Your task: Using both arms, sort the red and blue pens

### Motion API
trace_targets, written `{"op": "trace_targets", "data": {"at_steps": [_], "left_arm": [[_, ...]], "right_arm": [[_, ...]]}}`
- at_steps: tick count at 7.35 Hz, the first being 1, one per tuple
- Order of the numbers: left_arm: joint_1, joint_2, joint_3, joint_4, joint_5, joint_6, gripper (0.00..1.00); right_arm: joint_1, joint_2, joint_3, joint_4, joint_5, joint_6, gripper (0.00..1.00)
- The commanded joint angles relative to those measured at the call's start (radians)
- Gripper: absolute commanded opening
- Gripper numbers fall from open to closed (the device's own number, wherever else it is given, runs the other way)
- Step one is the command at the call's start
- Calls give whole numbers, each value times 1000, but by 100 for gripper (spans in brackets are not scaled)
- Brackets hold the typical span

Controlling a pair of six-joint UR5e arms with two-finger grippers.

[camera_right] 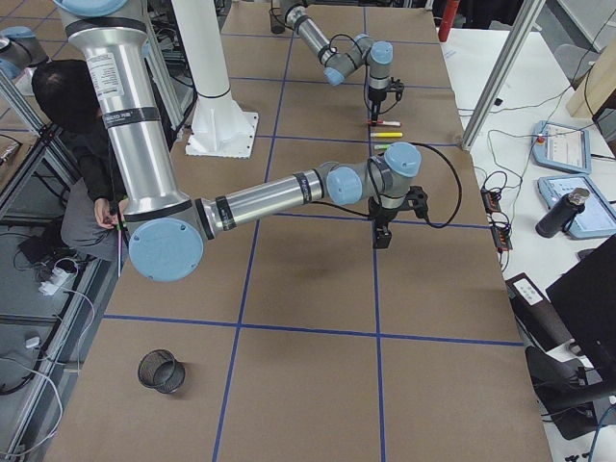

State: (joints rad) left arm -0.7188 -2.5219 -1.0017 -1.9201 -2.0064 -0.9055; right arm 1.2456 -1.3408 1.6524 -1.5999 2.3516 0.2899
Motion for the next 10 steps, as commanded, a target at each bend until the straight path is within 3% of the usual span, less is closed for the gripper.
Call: {"op": "trace_targets", "data": {"at_steps": [1,2,4,6,9,10], "left_arm": [[1,0,0,0,0,-1,37],[1,0,0,0,0,-1,30],[-1,2,-6,1,-2,-1,0],[-42,8,-46,25,-24,-21,0],[-118,92,-245,341,-83,-23,0],[-164,112,-283,440,-180,-23,0]], "right_arm": [[0,0,1,0,1,1,100],[2,0,4,0,2,3,100],[2,3,7,-2,2,3,100],[2,12,7,-2,2,3,100],[0,53,0,-3,0,20,100],[-11,99,-3,-2,-2,61,100]]}}
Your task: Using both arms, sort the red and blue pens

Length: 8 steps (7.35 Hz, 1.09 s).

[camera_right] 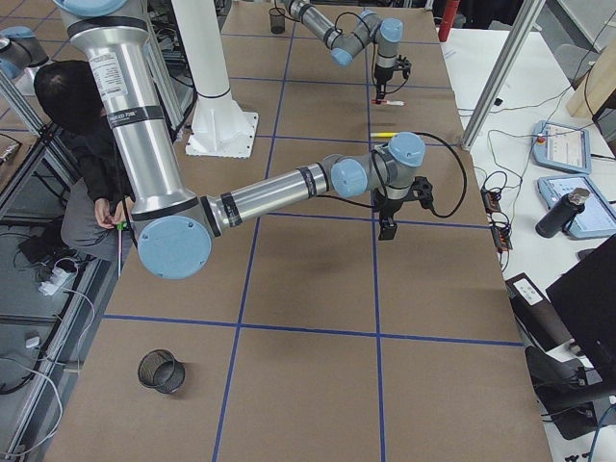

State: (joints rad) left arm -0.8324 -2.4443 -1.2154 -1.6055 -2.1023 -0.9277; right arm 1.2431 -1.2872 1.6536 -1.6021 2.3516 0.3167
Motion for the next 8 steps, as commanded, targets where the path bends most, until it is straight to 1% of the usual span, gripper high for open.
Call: {"op": "trace_targets", "data": {"at_steps": [1,2,3,4,5,6,7,8], "left_arm": [[-98,57,-132,209,-119,1,0],[-125,109,-194,278,-117,15,0],[-172,146,-209,283,-119,64,0],[-215,168,-214,285,-117,88,0],[-258,209,-234,279,-117,90,0],[-290,228,-260,273,-122,90,0],[-291,229,-271,276,-120,90,0],[-291,231,-279,276,-120,90,0]], "right_arm": [[-43,122,-30,-7,-5,107,100],[-86,191,-75,2,-12,154,100],[-135,257,-112,4,-55,171,100],[-187,322,-153,4,-136,173,100],[-218,406,-252,20,-152,197,100],[-244,457,-356,116,-172,284,99],[-287,492,-436,213,-230,367,99],[-313,531,-481,231,-251,448,99]]}}
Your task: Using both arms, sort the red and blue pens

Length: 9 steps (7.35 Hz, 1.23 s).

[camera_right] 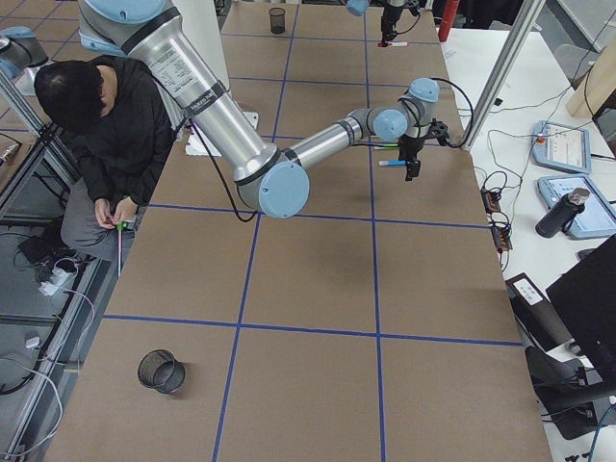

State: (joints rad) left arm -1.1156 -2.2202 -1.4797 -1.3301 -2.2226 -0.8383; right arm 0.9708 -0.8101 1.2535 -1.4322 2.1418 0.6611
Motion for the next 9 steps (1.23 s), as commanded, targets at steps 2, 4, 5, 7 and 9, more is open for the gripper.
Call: {"op": "trace_targets", "data": {"at_steps": [2,4,5,7,9], "left_arm": [[-7,10,-19,2,4,1,0],[-7,11,-19,2,6,1,0],[-7,11,-21,2,6,1,0],[-7,11,-19,0,8,1,0],[-7,11,-21,0,8,1,0]], "right_arm": [[-114,120,-149,65,-77,205,98],[-150,176,-230,117,-86,291,97],[-170,210,-302,177,-101,328,96],[-201,224,-329,181,-146,350,85],[-204,223,-342,181,-146,348,79]]}}
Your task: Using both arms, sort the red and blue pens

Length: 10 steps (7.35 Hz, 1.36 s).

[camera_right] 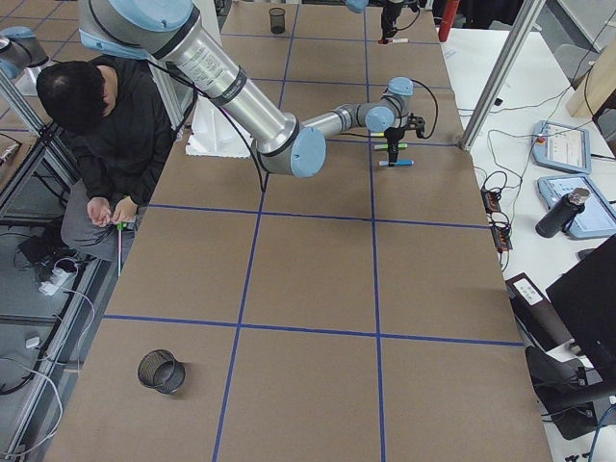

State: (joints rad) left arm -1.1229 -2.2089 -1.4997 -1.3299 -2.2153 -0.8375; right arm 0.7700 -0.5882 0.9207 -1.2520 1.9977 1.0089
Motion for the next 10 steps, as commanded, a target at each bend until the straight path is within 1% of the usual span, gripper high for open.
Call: {"op": "trace_targets", "data": {"at_steps": [1,2,3,5,7,10], "left_arm": [[0,0,-2,0,-1,0,0],[0,0,-4,0,-1,0,0],[0,0,-2,0,-1,0,0],[0,0,-8,0,-1,0,0],[0,2,-14,1,-1,0,0],[-2,9,-37,5,-4,0,0]], "right_arm": [[-3,1,-14,0,-2,2,76],[-3,1,-16,0,-1,2,70],[-5,1,-20,0,-1,1,69],[-9,-1,-23,0,-1,1,60],[-12,-1,-25,0,1,-1,55],[-12,-2,-23,0,3,0,35]]}}
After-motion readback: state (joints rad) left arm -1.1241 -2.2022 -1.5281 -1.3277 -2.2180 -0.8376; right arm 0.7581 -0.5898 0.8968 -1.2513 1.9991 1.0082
